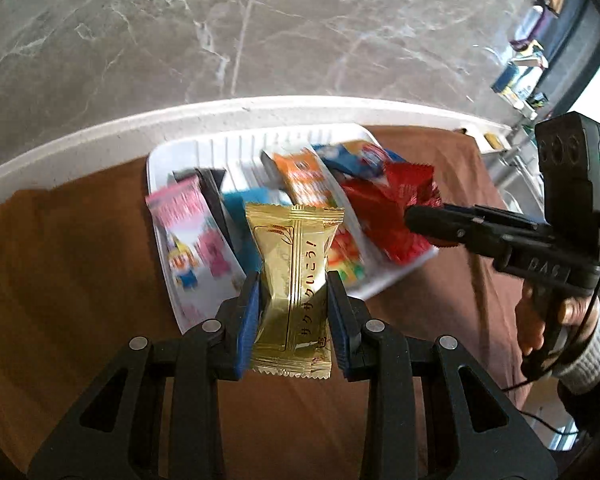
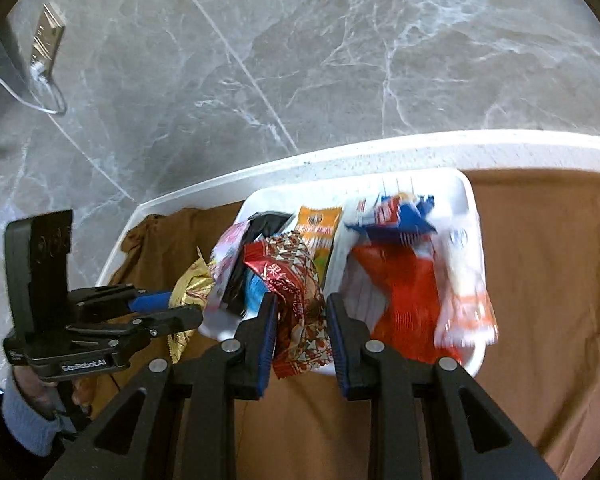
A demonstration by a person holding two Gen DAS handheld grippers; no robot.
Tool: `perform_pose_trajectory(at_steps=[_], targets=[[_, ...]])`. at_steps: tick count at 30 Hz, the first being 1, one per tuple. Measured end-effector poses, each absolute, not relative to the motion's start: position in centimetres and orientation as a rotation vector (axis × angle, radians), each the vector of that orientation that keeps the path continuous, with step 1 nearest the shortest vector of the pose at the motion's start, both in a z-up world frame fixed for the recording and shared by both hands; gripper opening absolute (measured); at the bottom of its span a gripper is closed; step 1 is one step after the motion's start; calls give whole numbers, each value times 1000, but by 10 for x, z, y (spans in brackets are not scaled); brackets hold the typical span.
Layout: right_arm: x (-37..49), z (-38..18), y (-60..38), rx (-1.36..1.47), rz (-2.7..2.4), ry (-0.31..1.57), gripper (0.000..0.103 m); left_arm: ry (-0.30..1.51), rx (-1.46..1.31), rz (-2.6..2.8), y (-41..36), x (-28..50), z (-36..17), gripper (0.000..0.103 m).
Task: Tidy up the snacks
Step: 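Lower both candies into the white tray and open both tools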
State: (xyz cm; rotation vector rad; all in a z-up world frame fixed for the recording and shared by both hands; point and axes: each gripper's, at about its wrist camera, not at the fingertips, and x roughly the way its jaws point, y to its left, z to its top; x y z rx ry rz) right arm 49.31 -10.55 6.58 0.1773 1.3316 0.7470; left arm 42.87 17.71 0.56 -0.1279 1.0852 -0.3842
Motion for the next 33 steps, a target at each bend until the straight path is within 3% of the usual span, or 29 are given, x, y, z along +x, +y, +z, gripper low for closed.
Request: perform_pose_trajectory(at_steps=[22,25,27,33], targets=[[511,22,-70,-70,656,1302,28,1098,-91,-266,169,479,-31,30],[510,26,-69,-93,652,1289,31,1089,-64,-252,165,479,-31,32],[509,28,-69,-90,655,1281,35,1070,-42,-246,163,478,-28,44],[507,38,-70,-101,653,1265,36,1016,-23,-235,161,474,-11,45]])
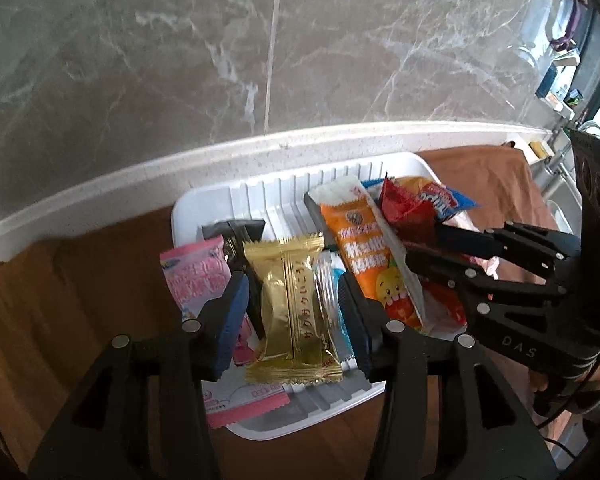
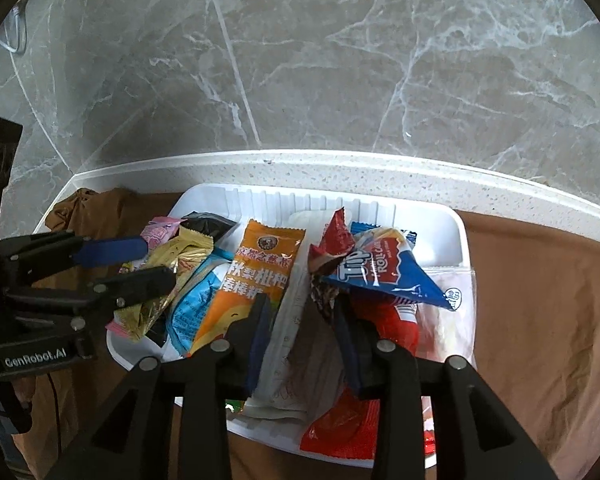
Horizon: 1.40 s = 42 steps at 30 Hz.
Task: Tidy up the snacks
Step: 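Lower both candies into the white tray and open both tools, then grasp the red-white candy with left tool while right tool grasps green pack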
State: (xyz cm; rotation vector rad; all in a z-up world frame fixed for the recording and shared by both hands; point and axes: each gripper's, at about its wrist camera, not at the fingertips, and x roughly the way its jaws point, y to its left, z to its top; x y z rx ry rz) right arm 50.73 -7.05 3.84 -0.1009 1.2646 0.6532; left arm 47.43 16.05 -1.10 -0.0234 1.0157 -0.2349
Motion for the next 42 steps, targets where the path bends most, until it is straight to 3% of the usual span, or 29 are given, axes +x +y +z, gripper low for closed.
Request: perform_pose_trajectory(at_steps=[10,20,33,42], targets=[[492,69,-80,-99,663,1229,37,950,-27,-214,171,445,21,45],[416,125,-91,-88,831,1206,45,942,-7,-228,190,349,43,47],[257,140,-89,-205,1181,1294,49,1085,14,-185,215,195,15,47],[195,139,-88,-368,1371,1239,49,1173,-30,-184,219,131,-18,47]])
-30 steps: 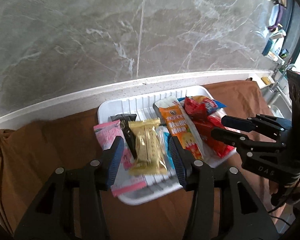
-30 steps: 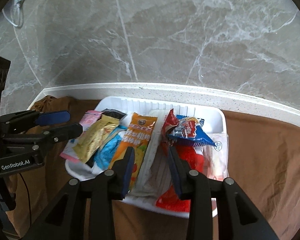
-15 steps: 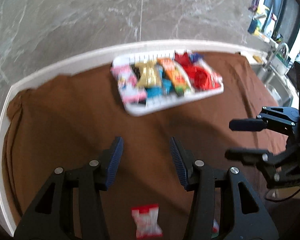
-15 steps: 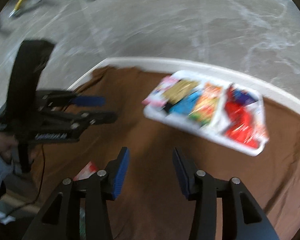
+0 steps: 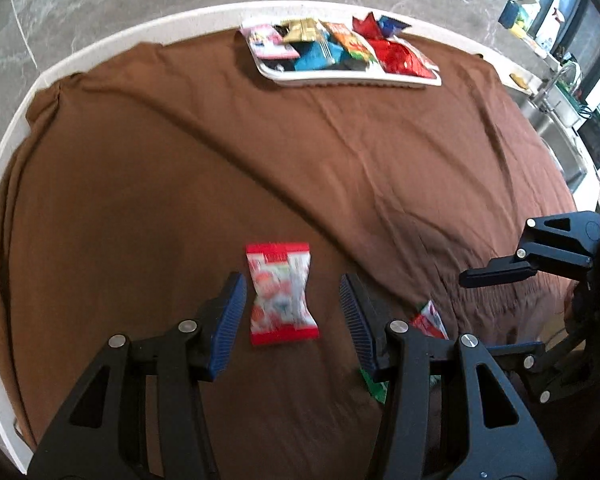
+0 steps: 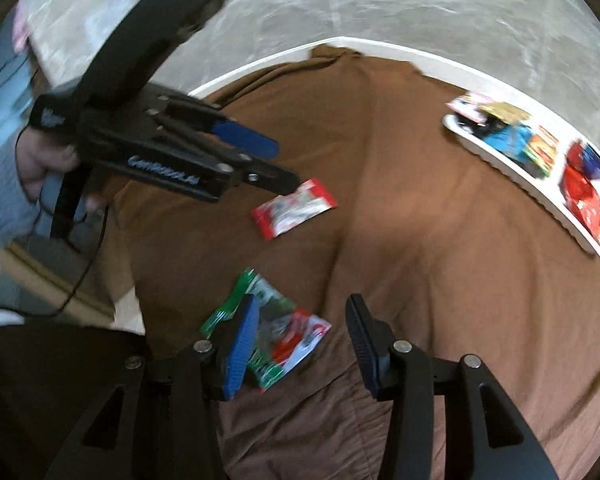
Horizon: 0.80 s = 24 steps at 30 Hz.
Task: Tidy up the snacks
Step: 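Grasp the red-white candy with left tool while right tool grasps green pack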
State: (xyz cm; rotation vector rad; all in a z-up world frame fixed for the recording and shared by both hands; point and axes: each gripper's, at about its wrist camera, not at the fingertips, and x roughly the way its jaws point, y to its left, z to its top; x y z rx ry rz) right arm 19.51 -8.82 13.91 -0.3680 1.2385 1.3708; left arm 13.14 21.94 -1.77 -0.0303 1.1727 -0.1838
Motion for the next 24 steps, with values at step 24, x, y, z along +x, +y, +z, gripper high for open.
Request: perform_pose_trajectory(at_steps=[24], targets=[[169,105,-44,-706,1632,1148,67,1247,-57,-223,216,133,-50,47]])
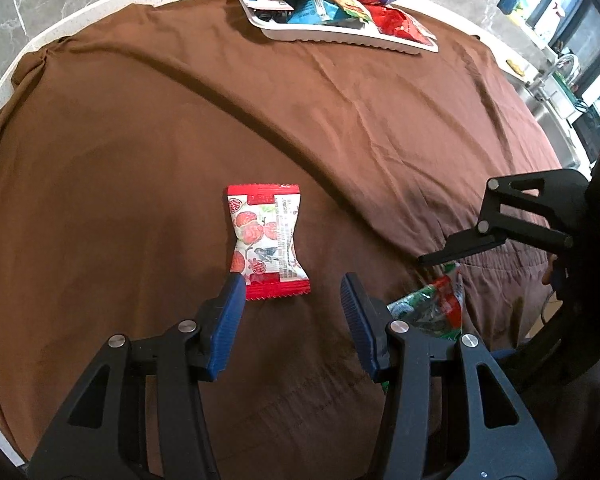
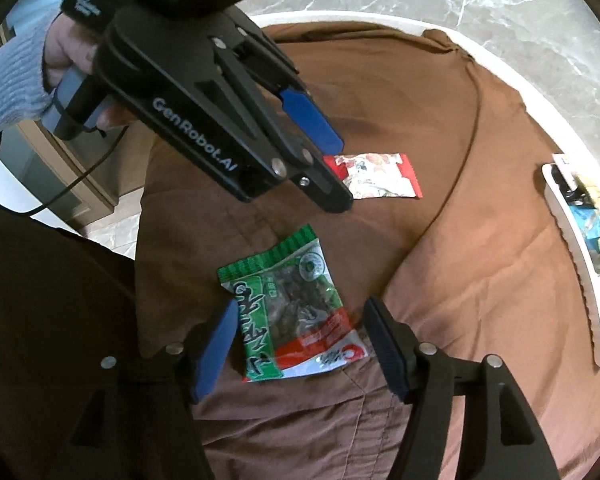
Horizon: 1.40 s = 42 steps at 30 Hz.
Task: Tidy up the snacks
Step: 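Grasp the red-white candy with left tool while right tool grasps green pack, then place both packs into the white tray and open both tools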
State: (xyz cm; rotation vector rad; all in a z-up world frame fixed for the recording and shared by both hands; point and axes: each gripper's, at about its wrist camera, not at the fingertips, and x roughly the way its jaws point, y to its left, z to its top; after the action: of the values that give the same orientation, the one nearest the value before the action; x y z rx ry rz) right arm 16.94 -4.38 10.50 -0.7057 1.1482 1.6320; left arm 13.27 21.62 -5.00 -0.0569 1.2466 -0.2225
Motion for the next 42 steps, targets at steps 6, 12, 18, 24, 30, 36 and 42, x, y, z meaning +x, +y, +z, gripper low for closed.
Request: perform_pose_trajectory(at_steps=[6,12,18,24,30,36,42], targets=[[169,94,-37,-729,1621,1160,56,1242,-60,-216,216,144,-51,48],[181,91,-33,-671,1564,1192,47,1253,-82,-210,218,156,-56,47],[187,94,-38,-602,1513,1216,47,1273,-144,-208,225,167,-67,42],[191,96,-43,-526,1478,1252,47,1267,-171,-194,227,171,-69,29],[204,98,-53,-427,1444,1293,47,1237,-170,-194,225,171,-59,28],[228,98,-66,-312,1375,1333,47,1200,-172,-208,223,173,-41,28],[266,97,-81,-206,1267,1364,47,1163,-182,-241,217,190,-26,28]])
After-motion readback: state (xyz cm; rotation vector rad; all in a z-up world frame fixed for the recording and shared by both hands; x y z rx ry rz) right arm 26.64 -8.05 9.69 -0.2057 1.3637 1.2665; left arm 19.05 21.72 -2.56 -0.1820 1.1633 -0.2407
